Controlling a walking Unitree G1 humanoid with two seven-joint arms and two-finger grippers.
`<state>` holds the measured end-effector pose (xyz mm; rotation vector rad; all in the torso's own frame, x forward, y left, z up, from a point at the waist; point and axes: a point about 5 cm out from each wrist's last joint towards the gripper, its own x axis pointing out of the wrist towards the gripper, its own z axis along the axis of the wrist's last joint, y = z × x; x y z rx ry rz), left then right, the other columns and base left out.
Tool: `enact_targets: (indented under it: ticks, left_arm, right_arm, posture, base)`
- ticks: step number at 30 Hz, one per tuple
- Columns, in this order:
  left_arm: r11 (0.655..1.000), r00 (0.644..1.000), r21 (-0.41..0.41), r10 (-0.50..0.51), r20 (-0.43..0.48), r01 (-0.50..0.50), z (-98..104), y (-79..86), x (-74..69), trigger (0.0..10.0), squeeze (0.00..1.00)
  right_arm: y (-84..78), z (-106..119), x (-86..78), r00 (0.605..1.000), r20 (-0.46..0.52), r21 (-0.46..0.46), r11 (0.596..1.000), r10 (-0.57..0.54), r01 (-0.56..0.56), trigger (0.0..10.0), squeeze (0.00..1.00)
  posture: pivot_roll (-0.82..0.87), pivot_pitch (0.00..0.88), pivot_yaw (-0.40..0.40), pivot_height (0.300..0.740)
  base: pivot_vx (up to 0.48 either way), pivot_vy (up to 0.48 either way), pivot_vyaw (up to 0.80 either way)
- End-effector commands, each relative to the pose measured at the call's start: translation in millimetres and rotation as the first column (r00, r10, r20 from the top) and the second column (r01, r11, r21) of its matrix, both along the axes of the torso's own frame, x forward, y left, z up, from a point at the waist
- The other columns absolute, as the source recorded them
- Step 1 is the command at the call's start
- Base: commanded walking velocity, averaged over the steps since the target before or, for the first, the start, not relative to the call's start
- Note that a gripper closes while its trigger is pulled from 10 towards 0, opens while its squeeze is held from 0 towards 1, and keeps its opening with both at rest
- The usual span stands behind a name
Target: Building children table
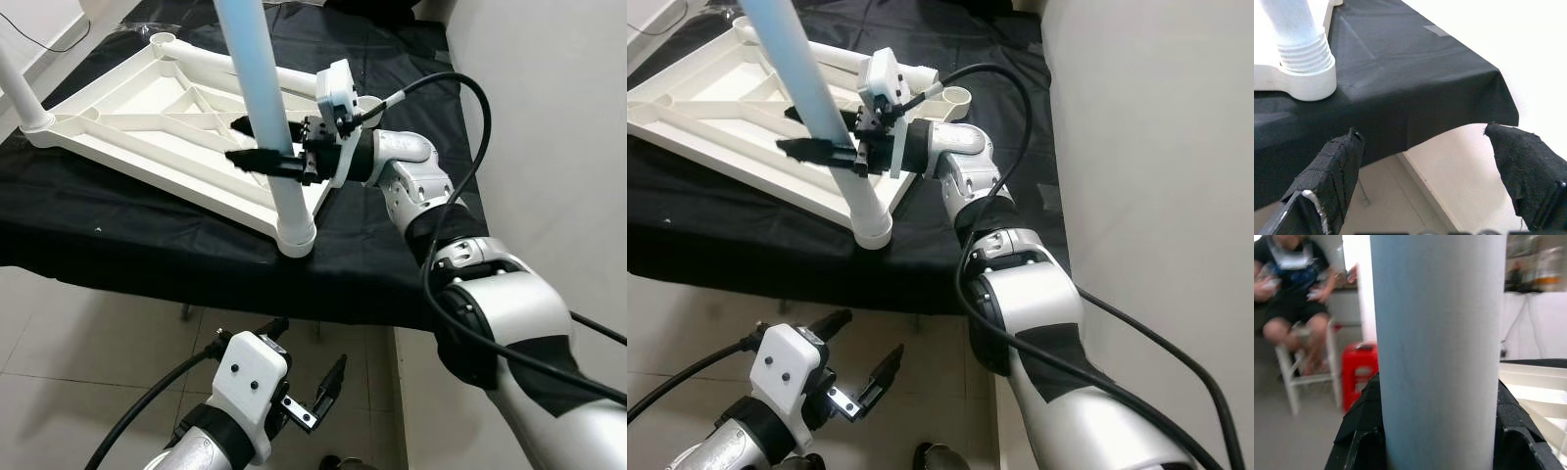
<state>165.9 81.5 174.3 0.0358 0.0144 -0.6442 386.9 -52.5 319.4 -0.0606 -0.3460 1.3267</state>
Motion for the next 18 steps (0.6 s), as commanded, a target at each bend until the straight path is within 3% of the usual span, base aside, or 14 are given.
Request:
enact_targets:
  ticks: [1,5,12,18]
  left_arm:
    - [1.0,1.0,0.009,-0.008,-0.028,0.008,-6.0,-0.7,-1.4,10.0,0.0]
    - [1.0,1.0,0.009,-0.008,-0.028,0.008,-6.1,-0.6,-1.3,10.0,0.0]
    - [1.0,1.0,0.012,-0.007,-0.029,0.008,-6.5,-0.2,-1.2,10.0,0.0]
    - [1.0,1.0,0.011,-0.006,-0.028,0.006,-6.5,-0.2,-0.9,10.0,0.0]
  right_arm:
    - [-4.3,-56.4,5.9,0.968,-0.237,-0.054,0.996,-0.08,0.069,0.0,0.0]
    - [-5.5,-55.6,7.5,0.964,-0.242,-0.038,0.994,-0.108,0.101,0.0,0.0]
    - [-8.0,-58.0,4.3,0.968,-0.249,-0.027,0.999,-0.038,0.033,0.0,0.0]
    - [-10.2,-61.1,4.7,0.965,-0.257,-0.025,0.999,-0.05,0.045,0.0,0.0]
  posture:
    - [0.18,0.307,-0.106,0.74]
    - [0.18,0.307,-0.107,0.74]
    - [0.18,0.306,-0.106,0.74]
    - [0.18,0.307,-0.106,0.74]
  base:
    - [0.0,0.0,0.0]
    - [0.0,0.0,0.0]
    - [0.0,0.0,0.0]
    - [0.0,0.0,0.0]
